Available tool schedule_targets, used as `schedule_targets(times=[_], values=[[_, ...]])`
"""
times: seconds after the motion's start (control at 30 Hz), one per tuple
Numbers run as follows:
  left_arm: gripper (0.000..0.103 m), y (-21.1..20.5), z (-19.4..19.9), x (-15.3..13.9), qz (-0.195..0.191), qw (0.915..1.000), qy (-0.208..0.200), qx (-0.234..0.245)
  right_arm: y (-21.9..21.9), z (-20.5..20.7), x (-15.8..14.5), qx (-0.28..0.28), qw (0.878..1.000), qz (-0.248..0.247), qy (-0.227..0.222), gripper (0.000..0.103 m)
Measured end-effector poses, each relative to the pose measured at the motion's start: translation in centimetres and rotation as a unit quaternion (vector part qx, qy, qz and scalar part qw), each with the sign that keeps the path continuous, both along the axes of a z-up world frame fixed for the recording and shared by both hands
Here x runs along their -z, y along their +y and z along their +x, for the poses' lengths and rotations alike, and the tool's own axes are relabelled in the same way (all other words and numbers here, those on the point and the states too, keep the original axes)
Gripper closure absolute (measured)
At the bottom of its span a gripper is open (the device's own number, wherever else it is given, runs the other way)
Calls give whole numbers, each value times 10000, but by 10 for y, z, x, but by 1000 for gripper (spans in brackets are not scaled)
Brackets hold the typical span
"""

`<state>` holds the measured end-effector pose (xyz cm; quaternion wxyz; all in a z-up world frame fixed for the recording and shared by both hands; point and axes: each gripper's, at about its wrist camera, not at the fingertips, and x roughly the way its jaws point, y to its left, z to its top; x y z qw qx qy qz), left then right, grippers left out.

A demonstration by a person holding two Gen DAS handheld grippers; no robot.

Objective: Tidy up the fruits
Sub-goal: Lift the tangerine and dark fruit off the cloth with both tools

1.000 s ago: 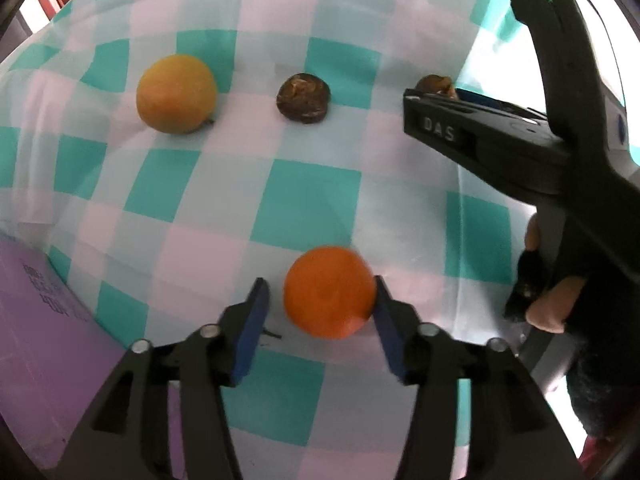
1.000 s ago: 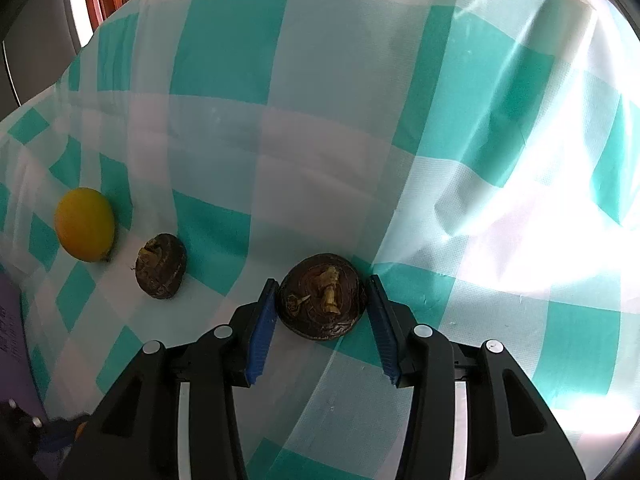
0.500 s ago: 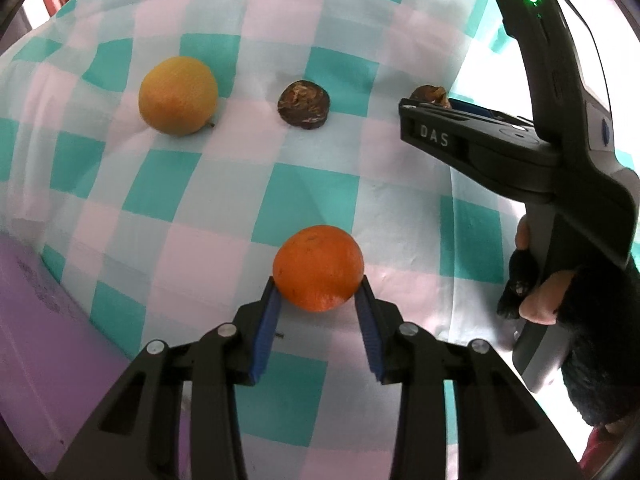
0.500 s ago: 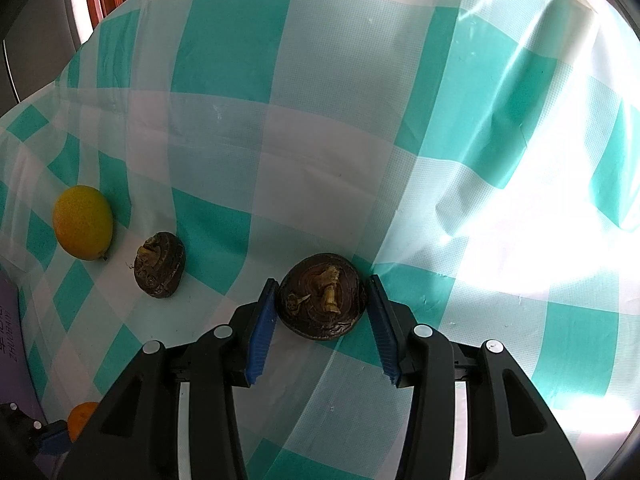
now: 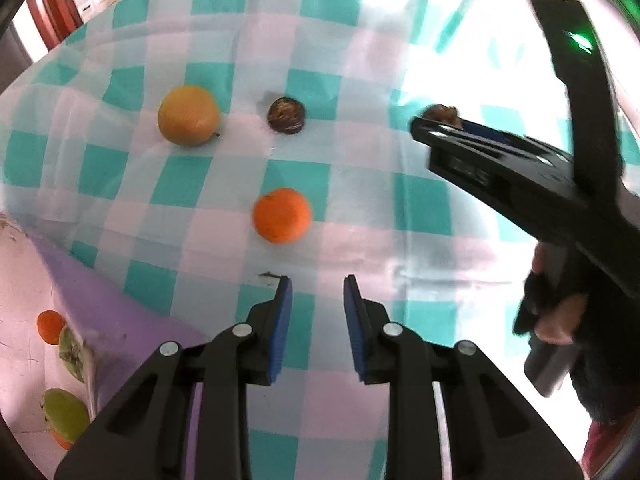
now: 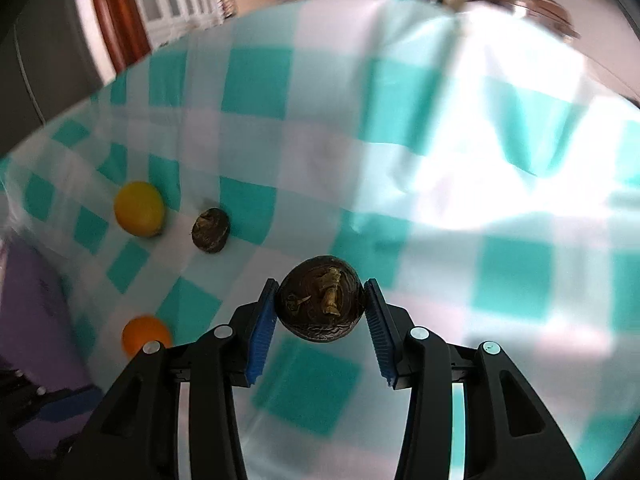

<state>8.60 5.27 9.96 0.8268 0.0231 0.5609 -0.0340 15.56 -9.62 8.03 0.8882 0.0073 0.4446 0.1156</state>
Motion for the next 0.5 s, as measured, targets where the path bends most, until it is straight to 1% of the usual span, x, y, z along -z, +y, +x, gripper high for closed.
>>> schedule_targets(times=[0.07,0.1,0.13,0.17,0.2,0.23,0.27,0.3,0.37,0.4,0.43,0.5], values=[[76,-12,-5,-8,-83,9999,-6,75,-11,-13,-2,193,9998,40,72,60],[73,-10,-6,-10,-167,9998,-5,83,-17,-23,-3,303,9995,12,112,60],[56,-6,-11,-7,-348,9994,38,10,-21,-31,-4,367,9992,-3,139,60],[46,-2,-15,2,-510,9986,41,-96,-25,-38,-5,401,9991,-7,154,60],[33,5,-10,14,-645,9977,3,-189,-29,-44,-8,432,9989,-16,155,60],[33,11,-15,19,-867,9958,-105,-274,-30,-55,-9,440,9990,-39,120,60],[32,14,-15,26,-980,9948,-141,-247,-32,-66,-10,445,9989,-70,85,60],[32,13,-14,32,-976,9949,-135,-205,-38,-78,-10,498,9987,-67,88,60],[32,7,-4,47,-720,9972,-184,-96,-47,-105,-5,696,9973,202,155,60],[32,3,1,52,-571,9981,-223,-58,-49,-113,-2,744,9968,254,175,60],[32,-1,8,57,-428,9986,-289,-80,-51,-125,4,763,9963,300,257,60],[32,-1,22,66,-329,9983,-401,-247,-52,-140,13,709,9964,322,337,60]])
